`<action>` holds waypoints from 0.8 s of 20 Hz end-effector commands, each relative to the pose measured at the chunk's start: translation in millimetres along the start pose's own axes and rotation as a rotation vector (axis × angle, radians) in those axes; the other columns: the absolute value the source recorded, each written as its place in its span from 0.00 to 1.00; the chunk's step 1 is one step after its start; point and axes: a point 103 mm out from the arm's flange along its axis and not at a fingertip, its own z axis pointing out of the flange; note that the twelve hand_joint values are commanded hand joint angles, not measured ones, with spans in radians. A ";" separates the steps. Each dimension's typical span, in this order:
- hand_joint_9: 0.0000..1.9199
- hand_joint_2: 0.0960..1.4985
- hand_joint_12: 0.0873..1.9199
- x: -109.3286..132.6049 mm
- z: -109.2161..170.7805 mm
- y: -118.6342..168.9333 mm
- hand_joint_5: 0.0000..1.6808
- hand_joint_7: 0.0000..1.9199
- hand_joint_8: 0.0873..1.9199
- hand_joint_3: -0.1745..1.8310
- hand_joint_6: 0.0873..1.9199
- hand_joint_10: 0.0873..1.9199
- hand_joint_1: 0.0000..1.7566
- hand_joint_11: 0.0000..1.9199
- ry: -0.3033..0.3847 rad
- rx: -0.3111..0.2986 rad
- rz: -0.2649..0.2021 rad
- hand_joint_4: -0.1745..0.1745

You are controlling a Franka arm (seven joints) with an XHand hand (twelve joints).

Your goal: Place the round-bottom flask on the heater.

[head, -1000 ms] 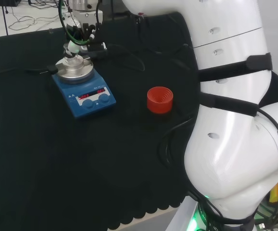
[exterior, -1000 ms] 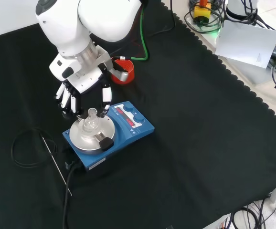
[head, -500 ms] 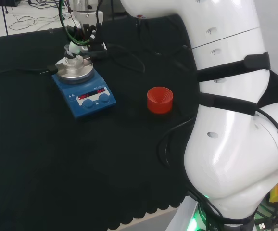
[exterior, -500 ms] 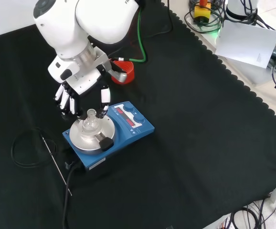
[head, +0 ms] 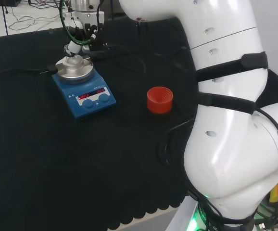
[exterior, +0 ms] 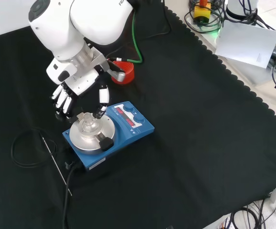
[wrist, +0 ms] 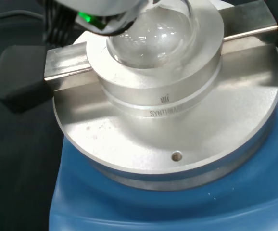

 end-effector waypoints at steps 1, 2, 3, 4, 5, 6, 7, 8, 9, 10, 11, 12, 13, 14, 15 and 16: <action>0.24 0.39 0.71 -5.0 -6.8 -13.0 0.30 0.13 0.37 0.40 0.40 0.34 0.51 0.09 0.003 -0.023 -0.007 0.34; 0.24 0.38 0.71 -6.0 -9.2 -17.1 0.29 0.13 0.37 0.40 0.39 0.34 0.51 0.09 0.004 -0.029 -0.005 0.34; 0.24 0.38 0.71 -7.7 -12.5 -22.5 0.28 0.13 0.37 0.40 0.39 0.34 0.51 0.09 0.004 -0.036 -0.002 0.34; 0.24 0.38 0.71 -9.3 -15.5 -27.9 0.28 0.13 0.37 0.39 0.38 0.34 0.50 0.08 0.004 -0.042 0.001 0.34; 0.24 0.38 0.71 -11.7 -19.0 -33.9 0.27 0.13 0.37 0.39 0.38 0.34 0.50 0.08 0.001 -0.050 0.006 0.34; 0.24 0.38 0.71 -14.1 -22.8 -40.8 0.27 0.13 0.37 0.39 0.38 0.34 0.50 0.08 -0.004 -0.058 0.013 0.34; 0.24 0.38 0.71 -16.6 -26.1 -47.2 0.27 0.13 0.37 0.39 0.37 0.34 0.50 0.08 -0.006 -0.065 0.020 0.34; 0.24 0.38 0.72 -18.7 -29.2 -54.8 0.27 0.13 0.37 0.39 0.37 0.34 0.50 0.08 -0.010 -0.075 0.026 0.34; 0.23 0.38 0.72 -20.3 -32.0 -62.7 0.27 0.12 0.37 0.39 0.36 0.34 0.50 0.08 -0.015 -0.080 0.033 0.34; 0.23 0.38 0.72 -21.5 -34.6 -71.0 0.27 0.12 0.37 0.39 0.36 0.34 0.50 0.08 -0.017 -0.084 0.039 0.34; 0.23 0.38 0.72 -22.5 -36.8 -79.0 0.27 0.12 0.37 0.39 0.36 0.34 0.50 0.08 -0.019 -0.090 0.043 0.34; 0.23 0.38 0.72 -23.0 -38.6 -86.9 0.27 0.12 0.37 0.39 0.35 0.35 0.50 0.08 -0.023 -0.097 0.044 0.34; 0.23 0.38 0.72 -23.0 -40.1 -95.3 0.27 0.12 0.37 0.39 0.35 0.35 0.50 0.08 -0.027 -0.104 0.045 0.34; 0.23 0.38 0.72 -23.3 -41.0 -104.0 0.27 0.12 0.37 0.39 0.35 0.35 0.50 0.08 -0.031 -0.107 0.047 0.34; 0.23 0.38 0.72 -23.4 -41.4 -111.3 0.27 0.12 0.37 0.39 0.35 0.35 0.50 0.08 -0.034 -0.109 0.049 0.34; 0.23 0.38 0.72 -23.3 -41.3 -119.2 0.27 0.13 0.37 0.39 0.35 0.35 0.50 0.08 -0.040 -0.111 0.048 0.34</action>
